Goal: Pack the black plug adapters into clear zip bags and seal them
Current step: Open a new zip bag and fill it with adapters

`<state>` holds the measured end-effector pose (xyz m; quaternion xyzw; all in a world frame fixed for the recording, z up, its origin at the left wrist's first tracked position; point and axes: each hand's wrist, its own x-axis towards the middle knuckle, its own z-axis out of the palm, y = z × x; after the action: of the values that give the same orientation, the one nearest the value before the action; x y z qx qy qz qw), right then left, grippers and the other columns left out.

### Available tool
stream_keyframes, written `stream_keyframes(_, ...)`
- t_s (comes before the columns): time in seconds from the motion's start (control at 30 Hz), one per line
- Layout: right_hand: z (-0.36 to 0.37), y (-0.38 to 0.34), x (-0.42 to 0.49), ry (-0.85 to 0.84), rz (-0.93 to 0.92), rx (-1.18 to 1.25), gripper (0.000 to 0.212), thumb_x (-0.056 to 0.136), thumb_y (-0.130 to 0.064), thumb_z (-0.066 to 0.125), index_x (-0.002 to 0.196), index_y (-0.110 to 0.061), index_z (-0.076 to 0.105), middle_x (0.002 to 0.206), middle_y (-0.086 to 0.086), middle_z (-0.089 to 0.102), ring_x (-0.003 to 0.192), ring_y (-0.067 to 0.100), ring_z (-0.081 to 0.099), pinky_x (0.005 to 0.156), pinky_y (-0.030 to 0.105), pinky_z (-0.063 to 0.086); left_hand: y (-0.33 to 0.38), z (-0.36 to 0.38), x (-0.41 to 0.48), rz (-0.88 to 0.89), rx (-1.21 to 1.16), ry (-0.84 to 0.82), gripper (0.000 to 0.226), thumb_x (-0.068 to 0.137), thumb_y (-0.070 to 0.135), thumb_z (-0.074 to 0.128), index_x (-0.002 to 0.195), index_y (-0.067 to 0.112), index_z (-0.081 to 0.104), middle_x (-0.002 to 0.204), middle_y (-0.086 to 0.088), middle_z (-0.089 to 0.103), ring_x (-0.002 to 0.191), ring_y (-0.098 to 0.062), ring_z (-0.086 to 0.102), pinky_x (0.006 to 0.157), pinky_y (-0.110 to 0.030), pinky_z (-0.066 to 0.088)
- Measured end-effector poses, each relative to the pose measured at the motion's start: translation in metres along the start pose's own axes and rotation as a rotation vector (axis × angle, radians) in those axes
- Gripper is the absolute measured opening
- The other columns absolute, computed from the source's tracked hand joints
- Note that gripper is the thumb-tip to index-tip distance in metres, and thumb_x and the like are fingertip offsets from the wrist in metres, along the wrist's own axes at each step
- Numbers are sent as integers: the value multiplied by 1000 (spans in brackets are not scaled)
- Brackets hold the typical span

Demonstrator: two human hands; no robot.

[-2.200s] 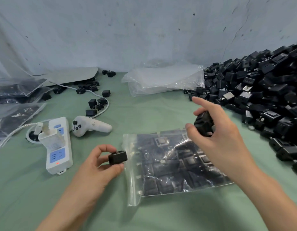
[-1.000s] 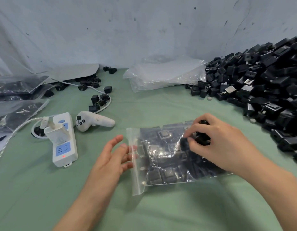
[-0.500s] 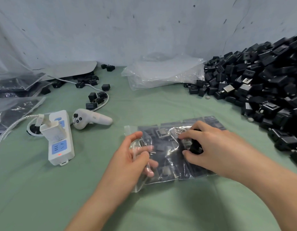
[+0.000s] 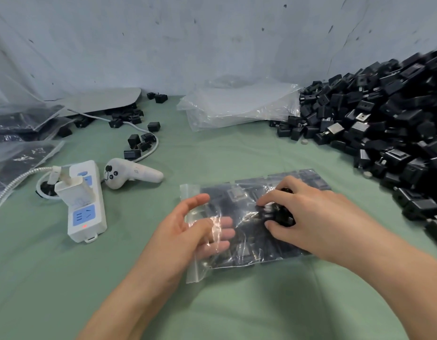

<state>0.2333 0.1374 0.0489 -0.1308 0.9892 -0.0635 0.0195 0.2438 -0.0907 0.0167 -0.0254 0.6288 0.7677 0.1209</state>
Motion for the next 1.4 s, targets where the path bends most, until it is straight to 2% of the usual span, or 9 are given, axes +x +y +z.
stream_keyframes(0.13,-2,-2,-1,9,2,-13,37,90,-62,44,127,-56,43,119,-22,41,77,13,58,75,33,51,-1,3,-1,-14,62,-86,40,94,1,58,128,21,53,101,-15,76,93,-28,74,71,-25,59)
stream_keyframes(0.37,-5,-4,-2,-5,-27,-24,40,90,-63,42,130,-58,42,120,-22,39,74,10,54,73,31,50,5,0,-5,-38,102,-121,37,97,5,56,129,23,52,107,-8,76,89,-27,75,69,-26,58)
stream_keyframes(0.53,-4,-8,-1,-25,-45,-35,38,90,-64,41,128,-59,40,120,-24,37,73,7,48,68,27,43,8,-3,-4,-41,154,-125,39,96,9,59,130,27,53,106,-4,76,86,-26,75,69,-25,59)
stream_keyframes(0.63,-11,1,-2,-23,10,-10,34,88,-64,43,121,-57,45,121,-25,39,83,10,58,74,30,48,8,-2,-4,-37,175,-111,39,97,7,56,132,27,52,105,-1,76,81,-24,75,66,-23,57)
stream_keyframes(0.73,-17,14,-2,-65,105,-11,28,89,-63,45,116,-56,50,118,-24,41,85,7,56,65,24,41,5,1,-3,-26,193,-88,39,98,5,56,130,27,53,106,1,76,78,-22,75,65,-22,57)
stream_keyframes(0.83,-14,15,1,-80,108,-20,35,90,-61,47,125,-54,47,114,-23,40,89,12,57,70,29,42,2,5,-1,-18,208,-52,39,98,1,54,129,25,55,114,3,72,72,-21,73,64,-25,58)
stream_keyframes(0.97,-7,12,3,-79,82,-37,48,91,-61,46,137,-55,33,112,-22,37,96,18,58,72,31,39,1,6,2,-14,228,-67,39,98,-1,51,127,25,55,118,3,68,68,-21,71,62,-24,57)
stream_keyframes(1.1,-9,14,3,-65,52,17,37,89,-61,46,124,-60,32,103,-23,37,86,13,57,64,26,36,0,5,2,-35,212,-46,41,97,-1,53,127,26,54,113,-5,70,69,-24,70,62,-27,56)
stream_keyframes(1.4,-11,11,3,-22,1,67,31,86,-60,48,115,-61,37,109,-23,43,89,8,59,75,29,44,2,-1,-1,-33,261,-103,42,97,3,56,129,31,56,117,5,71,76,-25,73,67,-26,57)
